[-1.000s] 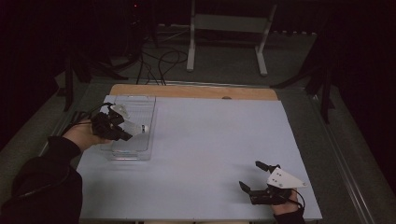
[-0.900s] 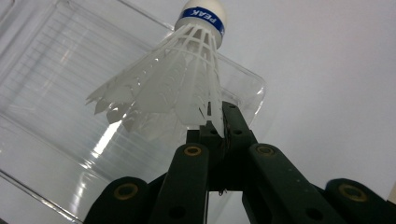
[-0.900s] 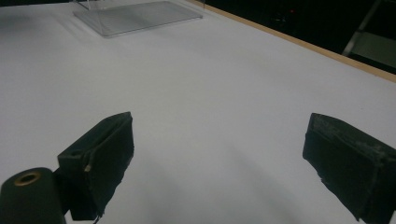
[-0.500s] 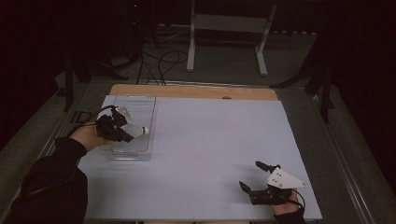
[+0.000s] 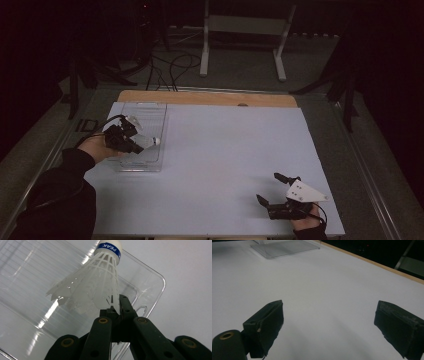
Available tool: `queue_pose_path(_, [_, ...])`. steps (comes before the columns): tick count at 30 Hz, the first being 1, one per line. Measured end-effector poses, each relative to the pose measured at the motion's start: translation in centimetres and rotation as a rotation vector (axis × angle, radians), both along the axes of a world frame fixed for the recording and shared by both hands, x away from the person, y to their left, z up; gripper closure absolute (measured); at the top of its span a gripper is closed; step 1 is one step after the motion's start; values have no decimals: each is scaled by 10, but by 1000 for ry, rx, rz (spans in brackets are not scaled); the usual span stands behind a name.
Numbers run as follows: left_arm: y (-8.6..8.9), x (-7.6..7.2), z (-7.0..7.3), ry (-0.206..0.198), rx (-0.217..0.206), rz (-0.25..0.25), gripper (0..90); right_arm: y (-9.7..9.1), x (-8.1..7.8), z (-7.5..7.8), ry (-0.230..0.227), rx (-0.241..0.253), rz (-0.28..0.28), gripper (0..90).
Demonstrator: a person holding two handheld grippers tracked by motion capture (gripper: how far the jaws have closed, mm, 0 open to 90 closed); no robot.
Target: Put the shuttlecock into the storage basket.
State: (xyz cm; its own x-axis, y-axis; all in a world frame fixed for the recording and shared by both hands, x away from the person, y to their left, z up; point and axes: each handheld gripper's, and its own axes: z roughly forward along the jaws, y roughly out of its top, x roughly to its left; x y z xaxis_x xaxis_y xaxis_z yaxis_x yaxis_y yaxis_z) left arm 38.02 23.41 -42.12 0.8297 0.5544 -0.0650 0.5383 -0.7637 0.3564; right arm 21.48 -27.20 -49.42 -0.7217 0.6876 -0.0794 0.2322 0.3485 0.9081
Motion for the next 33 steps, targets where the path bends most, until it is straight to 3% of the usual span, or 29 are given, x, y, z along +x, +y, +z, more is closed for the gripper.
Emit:
queue_pose_path(17, [-4,4,-8,20,3,-5,890,0,0,0,2,-4,-1,89])
queue_pose_path(19, [-5,5,-9,30,9,8,812,0,0,0,3,-4,0,89])
queue_pose_path(20, [-6,7,-10,41,19,51,739,0,0,0,2,-6,0,89])
queue_pose_path(25, [-7,8,-10,48,23,101,576,-1,0,0,2,-7,-3,89])
queue_pose_path(27, [-8,8,-9,42,12,116,466,-1,0,0,2,-7,-3,89])
queue_pose_path(29, [-10,8,-7,29,28,133,370,0,0,0,5,-7,-4,89])
queue_pose_path(30, [-12,7,-5,4,40,162,326,0,0,0,4,-8,-4,89])
queue_pose_path(33, [-12,7,-3,17,33,182,173,0,0,0,4,-8,-5,89])
